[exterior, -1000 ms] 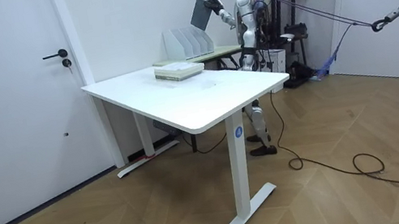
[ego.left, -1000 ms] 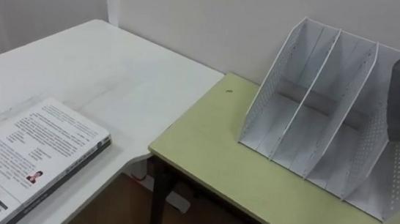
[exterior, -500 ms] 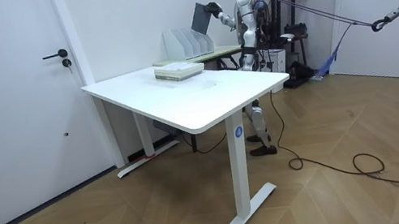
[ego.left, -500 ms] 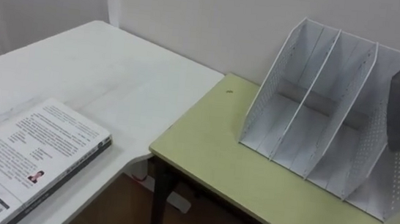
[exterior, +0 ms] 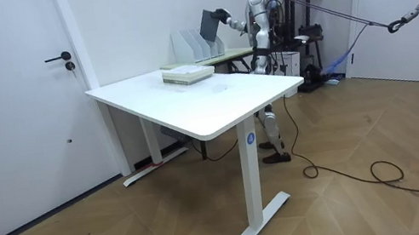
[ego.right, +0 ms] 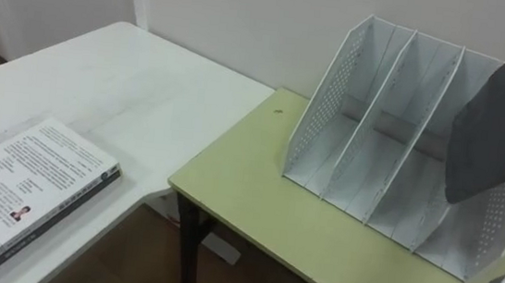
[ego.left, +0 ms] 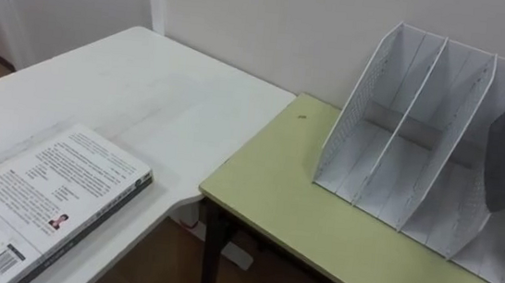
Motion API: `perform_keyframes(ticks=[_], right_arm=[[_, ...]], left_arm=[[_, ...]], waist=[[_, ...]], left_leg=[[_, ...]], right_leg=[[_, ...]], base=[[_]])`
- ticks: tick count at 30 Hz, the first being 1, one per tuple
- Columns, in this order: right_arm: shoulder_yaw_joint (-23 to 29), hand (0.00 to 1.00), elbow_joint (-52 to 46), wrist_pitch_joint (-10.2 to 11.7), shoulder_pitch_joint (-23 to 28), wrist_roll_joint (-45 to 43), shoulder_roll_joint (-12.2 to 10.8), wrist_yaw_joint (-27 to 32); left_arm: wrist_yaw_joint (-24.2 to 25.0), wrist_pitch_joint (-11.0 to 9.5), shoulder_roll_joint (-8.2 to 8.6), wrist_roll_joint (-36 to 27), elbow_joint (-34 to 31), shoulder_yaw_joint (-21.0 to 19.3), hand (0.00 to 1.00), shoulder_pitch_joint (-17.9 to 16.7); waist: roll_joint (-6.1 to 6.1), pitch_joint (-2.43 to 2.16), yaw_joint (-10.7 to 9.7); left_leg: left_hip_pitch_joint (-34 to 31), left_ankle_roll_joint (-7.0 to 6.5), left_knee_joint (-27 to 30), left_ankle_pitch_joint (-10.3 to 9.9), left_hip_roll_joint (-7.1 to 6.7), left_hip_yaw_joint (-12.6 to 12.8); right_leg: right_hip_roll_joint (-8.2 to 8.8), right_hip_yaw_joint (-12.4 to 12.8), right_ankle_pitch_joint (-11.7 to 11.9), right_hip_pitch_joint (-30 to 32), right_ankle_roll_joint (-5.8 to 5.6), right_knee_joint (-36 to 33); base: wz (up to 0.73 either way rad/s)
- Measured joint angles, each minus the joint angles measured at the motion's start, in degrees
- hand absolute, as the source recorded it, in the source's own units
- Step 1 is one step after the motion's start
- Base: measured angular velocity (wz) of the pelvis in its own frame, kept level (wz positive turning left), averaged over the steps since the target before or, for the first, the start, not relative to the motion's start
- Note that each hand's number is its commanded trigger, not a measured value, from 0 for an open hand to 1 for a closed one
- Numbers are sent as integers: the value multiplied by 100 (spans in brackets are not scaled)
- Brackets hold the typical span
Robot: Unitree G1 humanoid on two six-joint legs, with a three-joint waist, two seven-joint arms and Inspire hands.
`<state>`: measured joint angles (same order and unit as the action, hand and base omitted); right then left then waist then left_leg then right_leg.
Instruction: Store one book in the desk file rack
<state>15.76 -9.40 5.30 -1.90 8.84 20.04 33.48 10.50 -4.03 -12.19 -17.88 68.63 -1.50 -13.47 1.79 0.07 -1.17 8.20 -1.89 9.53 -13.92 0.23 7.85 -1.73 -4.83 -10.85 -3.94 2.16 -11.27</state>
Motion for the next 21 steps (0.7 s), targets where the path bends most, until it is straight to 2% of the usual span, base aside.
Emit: perform_keyframes(ticks=[11,17,21], right_arm=[[-87,100,456,-45,-524,91,6,4],[-89,100,772,-60,-692,192,35,10],[-92,100,1237,-256,-978,192,48,3]], left_arm=[[7,52,-15,25,-6,35,0,4],[9,197,-22,181,-6,-45,0,68],[9,245,-52,248,-20,-42,0,77]], waist=[[26,9,35],[42,9,110],[72,23,124]], left_leg=[[-66,0,27,3,-7,-20],[-70,0,38,3,-10,-38],[-85,-1,66,3,-11,-55]], right_leg=[[16,-40,0,23,0,-33],[27,-68,0,23,-1,-36],[36,-93,0,29,0,-50]], base=[[0],[0],[0]])
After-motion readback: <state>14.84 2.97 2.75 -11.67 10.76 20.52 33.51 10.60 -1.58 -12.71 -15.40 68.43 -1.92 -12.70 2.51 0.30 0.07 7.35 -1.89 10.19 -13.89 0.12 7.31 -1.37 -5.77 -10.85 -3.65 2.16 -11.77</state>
